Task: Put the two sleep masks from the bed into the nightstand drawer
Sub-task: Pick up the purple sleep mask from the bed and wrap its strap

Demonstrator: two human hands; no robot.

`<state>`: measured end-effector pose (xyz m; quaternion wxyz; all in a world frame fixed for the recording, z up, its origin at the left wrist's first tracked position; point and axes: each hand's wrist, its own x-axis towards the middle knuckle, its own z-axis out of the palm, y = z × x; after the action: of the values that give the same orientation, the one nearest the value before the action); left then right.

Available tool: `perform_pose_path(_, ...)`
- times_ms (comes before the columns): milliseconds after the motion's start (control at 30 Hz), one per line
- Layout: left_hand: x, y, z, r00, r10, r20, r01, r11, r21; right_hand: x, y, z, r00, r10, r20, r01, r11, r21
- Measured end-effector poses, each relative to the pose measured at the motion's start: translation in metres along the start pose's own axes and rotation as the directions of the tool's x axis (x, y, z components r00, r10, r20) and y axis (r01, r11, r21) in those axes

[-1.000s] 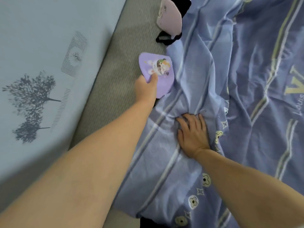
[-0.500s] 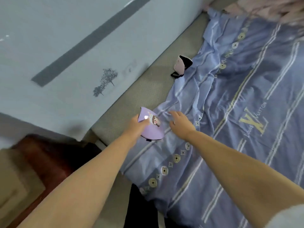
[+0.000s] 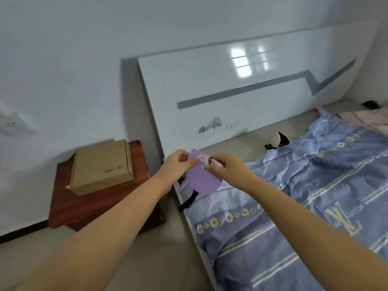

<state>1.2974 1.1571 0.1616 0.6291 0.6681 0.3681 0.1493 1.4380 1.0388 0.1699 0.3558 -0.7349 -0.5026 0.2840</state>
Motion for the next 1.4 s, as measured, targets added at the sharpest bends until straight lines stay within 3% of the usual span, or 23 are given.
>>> perform_pose_path(33, -0.010, 0.002, -0.011, 0.998, 0.030, -0.054, -0.030, 1.000, 0.004, 0.001, -0.013, 0.004, 1.000, -0.003, 0.025, 0.002, 0.999, 0.041)
perform_pose_path(100, -0.031, 0.003, -0.032, 0.999, 0.045, -0.017, -0.046, 0.999, -0.027, 0.004, -0.036, 0.013, 0.994, -0.014, 0.112, -0.005, 0.986, 0.167)
perform_pose_path(200, -0.063, 0.002, -0.064, 0.995, 0.099, -0.002, -0.098, 0.992, -0.082, 0.009, -0.067, 0.037, 0.994, -0.024, 0.109, -0.022, 0.915, 0.402)
perform_pose_path(267, -0.081, 0.004, -0.081, 0.975, 0.166, -0.146, -0.188, 0.969, -0.157, 0.012, -0.085, 0.059, 0.985, -0.023, 0.168, -0.094, 0.752, 0.653)
perform_pose_path(333, -0.094, 0.005, -0.100, 0.962, 0.151, -0.229, -0.208, 0.945, -0.251, 0.012, -0.105, 0.084, 0.963, -0.029, 0.268, -0.193, 0.617, 0.763)
perform_pose_path(400, -0.106, 0.002, -0.119, 0.976, 0.124, -0.177, -0.177, 0.930, -0.322, 0.013, -0.123, 0.106, 0.956, -0.029, 0.291, -0.200, 0.660, 0.724)
perform_pose_path(500, -0.122, -0.005, -0.143, 0.994, 0.109, 0.031, -0.088, 0.916, -0.392, 0.019, -0.141, 0.121, 0.977, -0.015, 0.213, -0.146, 0.681, 0.718)
perform_pose_path(633, -0.136, -0.009, -0.154, 0.986, 0.118, 0.120, -0.080, 0.956, -0.284, 0.023, -0.154, 0.122, 0.983, -0.032, 0.182, -0.119, 0.646, 0.754)
perform_pose_path(733, -0.141, -0.014, -0.159, 0.959, 0.043, 0.279, 0.030, 0.966, -0.255, 0.019, -0.151, 0.122, 0.980, -0.038, 0.195, -0.133, 0.606, 0.785)
perform_pose_path(867, -0.143, -0.013, -0.161, 0.963, -0.002, 0.271, 0.087, 0.950, -0.300, 0.015, -0.152, 0.117, 0.985, -0.029, 0.167, -0.114, 0.617, 0.778)
perform_pose_path(933, -0.143, -0.010, -0.163, 0.971, -0.067, 0.229, 0.159, 0.896, -0.414, 0.013, -0.153, 0.113, 0.991, -0.030, 0.128, -0.082, 0.620, 0.781)
perform_pose_path(1033, -0.146, -0.007, -0.165, 0.924, -0.072, 0.374, 0.314, 0.701, -0.641, 0.008, -0.149, 0.111, 0.999, -0.009, 0.036, -0.022, 0.657, 0.754)
perform_pose_path(1067, -0.148, -0.008, -0.162, 0.905, -0.055, 0.421, 0.339, 0.692, -0.638, 0.006, -0.147, 0.111, 1.000, 0.008, 0.001, -0.006, 0.657, 0.754)
perform_pose_path(1100, -0.151, -0.010, -0.156, 0.890, -0.071, 0.450, 0.347, 0.745, -0.570, 0.006, -0.145, 0.109, 0.999, 0.030, -0.032, 0.004, 0.649, 0.761)
perform_pose_path(1167, -0.158, -0.017, -0.137, 0.840, -0.226, 0.493, 0.385, 0.888, -0.250, 0.005, -0.144, 0.105, 0.996, 0.061, -0.067, 0.014, 0.628, 0.778)
perform_pose_path(1233, -0.161, -0.024, -0.116, 0.803, -0.384, 0.455, 0.427, 0.904, 0.010, 0.003, -0.144, 0.102, 0.997, 0.051, -0.066, 0.017, 0.653, 0.757)
perform_pose_path(1267, -0.161, -0.026, -0.108, 0.818, -0.421, 0.392, 0.445, 0.895, 0.031, 0.001, -0.144, 0.102, 0.998, 0.036, -0.054, 0.016, 0.674, 0.739)
perform_pose_path(1333, -0.156, -0.026, -0.101, 0.889, -0.405, 0.214, 0.438, 0.888, -0.137, -0.005, -0.143, 0.105, 0.999, 0.014, -0.030, 0.013, 0.683, 0.730)
perform_pose_path(1400, -0.143, -0.026, -0.105, 0.934, -0.358, 0.013, 0.316, 0.807, -0.498, -0.009, -0.141, 0.105, 1.000, 0.024, -0.010, -0.009, 0.663, 0.749)
